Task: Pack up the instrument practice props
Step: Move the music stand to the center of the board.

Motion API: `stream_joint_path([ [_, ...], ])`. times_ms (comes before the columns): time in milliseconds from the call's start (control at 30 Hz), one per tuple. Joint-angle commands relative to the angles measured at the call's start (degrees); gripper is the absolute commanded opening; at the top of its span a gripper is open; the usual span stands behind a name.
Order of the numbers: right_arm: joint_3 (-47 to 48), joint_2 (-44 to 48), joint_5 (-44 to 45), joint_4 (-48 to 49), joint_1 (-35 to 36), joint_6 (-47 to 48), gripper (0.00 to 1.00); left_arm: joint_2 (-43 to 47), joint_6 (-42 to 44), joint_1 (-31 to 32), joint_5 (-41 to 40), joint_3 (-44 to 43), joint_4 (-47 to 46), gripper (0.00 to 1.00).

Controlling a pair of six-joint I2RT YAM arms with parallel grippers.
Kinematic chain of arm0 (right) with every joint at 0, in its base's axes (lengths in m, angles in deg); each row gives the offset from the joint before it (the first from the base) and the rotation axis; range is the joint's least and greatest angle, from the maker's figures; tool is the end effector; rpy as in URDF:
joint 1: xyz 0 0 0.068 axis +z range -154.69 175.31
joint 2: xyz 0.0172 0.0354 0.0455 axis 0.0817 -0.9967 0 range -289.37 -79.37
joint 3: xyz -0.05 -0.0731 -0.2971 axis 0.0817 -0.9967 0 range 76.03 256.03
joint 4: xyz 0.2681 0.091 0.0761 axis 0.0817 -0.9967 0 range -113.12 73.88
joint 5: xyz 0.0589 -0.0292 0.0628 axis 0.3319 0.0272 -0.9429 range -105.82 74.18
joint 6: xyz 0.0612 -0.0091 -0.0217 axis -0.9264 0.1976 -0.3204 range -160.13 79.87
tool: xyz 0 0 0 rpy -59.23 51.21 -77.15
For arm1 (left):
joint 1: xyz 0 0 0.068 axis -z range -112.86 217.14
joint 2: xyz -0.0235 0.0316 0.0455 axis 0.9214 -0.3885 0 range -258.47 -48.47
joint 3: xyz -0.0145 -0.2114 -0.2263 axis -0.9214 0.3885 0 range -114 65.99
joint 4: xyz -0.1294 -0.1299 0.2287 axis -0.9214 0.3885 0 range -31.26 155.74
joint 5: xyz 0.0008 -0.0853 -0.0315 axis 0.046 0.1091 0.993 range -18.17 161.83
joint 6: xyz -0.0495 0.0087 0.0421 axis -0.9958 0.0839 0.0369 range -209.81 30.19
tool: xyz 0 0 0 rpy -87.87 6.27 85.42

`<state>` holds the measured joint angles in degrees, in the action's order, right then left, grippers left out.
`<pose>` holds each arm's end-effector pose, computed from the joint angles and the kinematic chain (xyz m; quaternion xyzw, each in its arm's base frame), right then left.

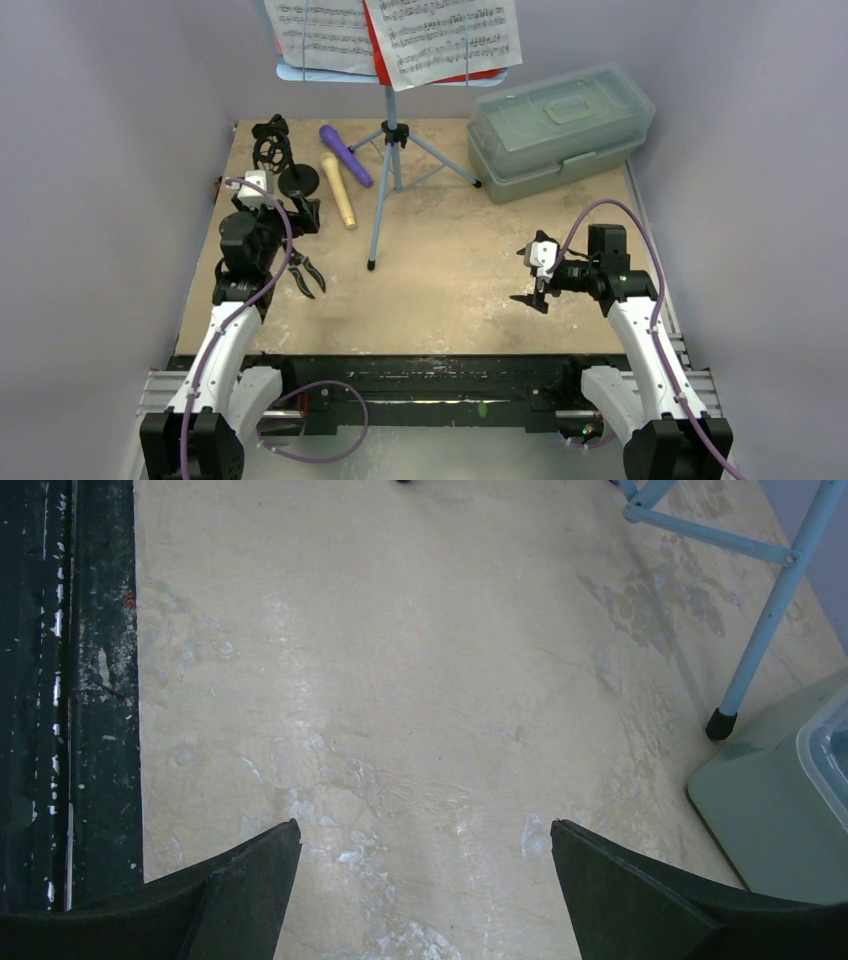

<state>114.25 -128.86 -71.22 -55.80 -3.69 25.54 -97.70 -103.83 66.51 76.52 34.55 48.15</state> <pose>0.1729 0.0454 0.2675 -0.5883 0.6119 0.2119 0.4844 0.2306 -0.0017 0.2988 -0.0687 0.7468 -0.1075 0.6527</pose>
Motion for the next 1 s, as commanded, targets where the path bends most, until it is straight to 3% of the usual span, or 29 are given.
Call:
stream_joint_path([
  [0, 0.4, 0.3, -1.4, -0.6, -0.1, 1.1, 0.99, 0.3, -5.0, 0.2, 15.1, -0.8, -5.4, 0.88],
  [233, 0.4, 0.1, -1.5, -0.6, -0.1, 1.3, 0.99, -6.6, -15.5, 0.2, 28.3, 0.3, -15.7, 0.89],
  [400, 0.4, -0.2, -1.5, -0.7, -0.1, 1.3, 0.99, -12.3, -17.4, 2.7, 32.5, -2.8, -15.2, 0.88],
  [500, 0.4, -0.5, -1.6, -0.6, -0.1, 1.4, 0.99, -11.7, -12.9, 7.2, 25.2, -4.0, -11.2, 0.88],
  [600, 0.4, -0.8, -1.6, -0.7, -0.1, 1.4, 0.99, -11.4, -7.9, 13.8, 10.0, -5.9, -5.1, 0.88],
  [700, 0.4, -0.9, -1.5, -0.7, -0.2, 1.4, 0.99, -12.9, -8.9, 17.5, -2.0, -7.5, -2.6, 0.88],
  [833, 0.3, -1.1, -1.4, -0.6, -0.1, 1.4, 0.99, -16.7, -12.3, 20.7, -12.0, -11.5, 1.0, 0.88],
  [967, 0.3, -1.2, -1.2, -0.5, -0.1, 1.3, 0.99, -18.0, -11.0, 25.0, -14.4, -12.3, -2.1, 0.90],
])
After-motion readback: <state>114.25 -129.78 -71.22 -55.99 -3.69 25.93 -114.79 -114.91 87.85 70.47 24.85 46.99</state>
